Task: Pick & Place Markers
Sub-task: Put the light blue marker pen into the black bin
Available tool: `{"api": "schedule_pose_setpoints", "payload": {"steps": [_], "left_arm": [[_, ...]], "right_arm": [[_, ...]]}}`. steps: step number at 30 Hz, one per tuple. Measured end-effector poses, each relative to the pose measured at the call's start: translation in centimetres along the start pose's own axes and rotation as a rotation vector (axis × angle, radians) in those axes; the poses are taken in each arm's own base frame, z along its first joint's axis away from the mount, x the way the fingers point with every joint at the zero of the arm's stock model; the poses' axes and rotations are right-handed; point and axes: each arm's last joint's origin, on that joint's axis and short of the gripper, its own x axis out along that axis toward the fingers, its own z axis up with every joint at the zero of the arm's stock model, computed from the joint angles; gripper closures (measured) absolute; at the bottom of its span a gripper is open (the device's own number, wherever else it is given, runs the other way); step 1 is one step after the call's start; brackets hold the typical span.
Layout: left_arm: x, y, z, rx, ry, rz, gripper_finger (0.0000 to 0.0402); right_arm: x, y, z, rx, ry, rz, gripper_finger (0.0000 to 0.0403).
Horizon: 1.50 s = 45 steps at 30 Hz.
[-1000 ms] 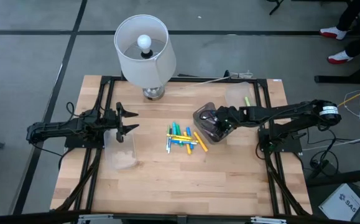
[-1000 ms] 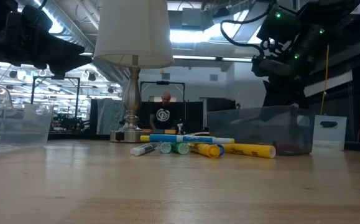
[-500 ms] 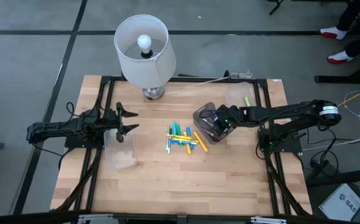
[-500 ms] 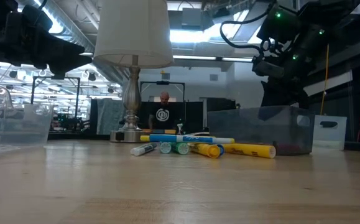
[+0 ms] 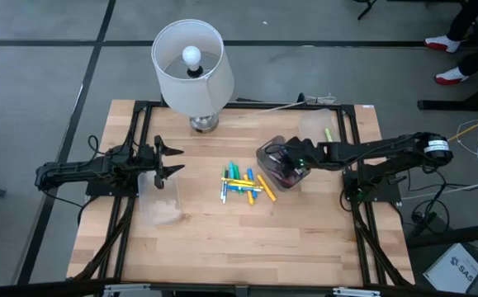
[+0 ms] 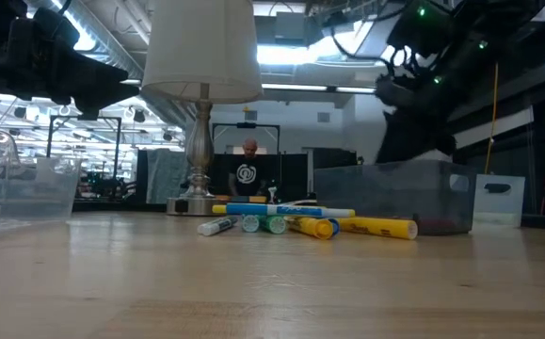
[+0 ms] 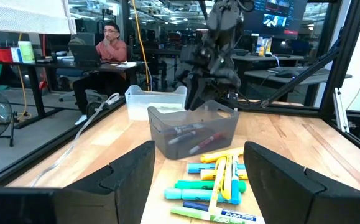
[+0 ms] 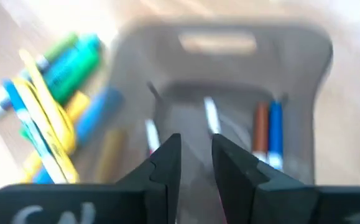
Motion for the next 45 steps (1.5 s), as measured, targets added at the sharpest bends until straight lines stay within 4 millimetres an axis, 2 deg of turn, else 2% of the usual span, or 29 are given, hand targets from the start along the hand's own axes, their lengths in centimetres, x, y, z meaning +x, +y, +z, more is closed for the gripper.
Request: {"api": "schedule_pose_setpoints", "payload": {"steps": [9, 17, 21, 32, 37, 45], "left_arm": [[0.0, 0.0, 0.0, 0.0, 0.0, 0.0, 0.016], [0.0, 0.0, 0.0, -0.001, 0.0, 0.0, 0.016], [0.0, 0.0, 0.0, 0.0, 0.0, 0.0, 0.016], [0.0, 0.0, 0.0, 0.0, 0.0, 0.0, 0.016], [0.0, 0.0, 0.0, 0.0, 0.0, 0.0, 0.016], [0.0, 0.0, 0.0, 0.0, -0.001, 0.0, 0.016]], "right_arm": [[-1.2, 3.6, 0.7, -0.048, -0.238, 0.173, 0.0312], [-1.8, 7.1, -0.2, -0.184, -0.357, 0.343, 0.0312], [-1.8, 8.3, -1.2, -0.279, -0.363, 0.394, 0.0312], [-2.6, 10.0, -3.1, -0.422, -0.275, 0.606, 0.0312], [-3.2, 10.7, -3.8, -0.553, -0.254, 0.737, 0.0312], [-4.3, 11.5, -2.9, -0.563, -0.401, 0.853, 0.0312]]}}
